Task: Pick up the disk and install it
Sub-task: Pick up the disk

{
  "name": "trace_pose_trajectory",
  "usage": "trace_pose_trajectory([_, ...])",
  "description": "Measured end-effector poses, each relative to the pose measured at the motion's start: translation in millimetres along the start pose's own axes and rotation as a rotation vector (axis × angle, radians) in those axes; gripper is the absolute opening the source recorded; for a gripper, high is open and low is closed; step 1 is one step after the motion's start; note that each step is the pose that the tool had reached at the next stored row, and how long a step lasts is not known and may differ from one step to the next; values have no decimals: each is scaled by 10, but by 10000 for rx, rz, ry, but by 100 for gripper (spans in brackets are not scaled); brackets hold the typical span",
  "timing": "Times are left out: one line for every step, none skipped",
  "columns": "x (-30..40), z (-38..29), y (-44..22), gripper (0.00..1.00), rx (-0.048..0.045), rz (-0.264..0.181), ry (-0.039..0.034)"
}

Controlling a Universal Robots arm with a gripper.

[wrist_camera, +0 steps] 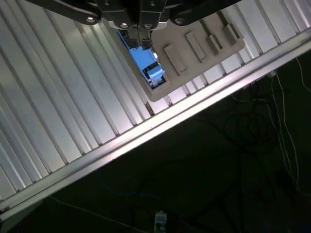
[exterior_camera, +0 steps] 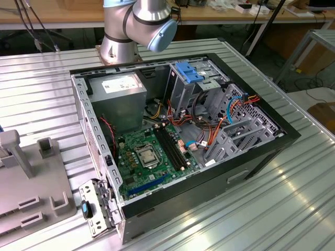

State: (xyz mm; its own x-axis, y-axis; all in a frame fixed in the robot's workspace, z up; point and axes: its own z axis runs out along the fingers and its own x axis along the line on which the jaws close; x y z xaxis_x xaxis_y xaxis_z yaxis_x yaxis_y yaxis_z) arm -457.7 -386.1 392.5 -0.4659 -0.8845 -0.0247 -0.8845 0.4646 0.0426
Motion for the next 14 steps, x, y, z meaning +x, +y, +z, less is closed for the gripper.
trace_pose_trajectory([0,0,0,11,-9,-364,15])
trace_pose_trajectory([0,0,0,11,-17,-685,29])
trace_pose_trajectory([0,0,0,11,-22,-866,37])
trace_pose_trajectory([0,1,0,11,-26,-1050,44])
trace_pose_trajectory([0,1,0,11,-30,-1219,51])
trace_pose_trajectory([0,1,0,11,-35,-1419,60])
trace_pose_trajectory([0,2,0,11,-40,-1632,69])
trace_pose_trajectory([0,2,0,11,-44,-1802,76])
trace_pose_trajectory([0,2,0,11,-47,-1986,84])
trace_pose_trajectory([0,2,0,11,-51,-2166,90])
trace_pose_trajectory([0,2,0,11,-49,-2549,104])
trace_pose_trajectory([0,3,0,11,-29,-2782,113])
trace_pose_trajectory([0,5,0,11,-23,-2938,118])
trace_pose_trajectory([0,8,-1,11,-22,-3123,124])
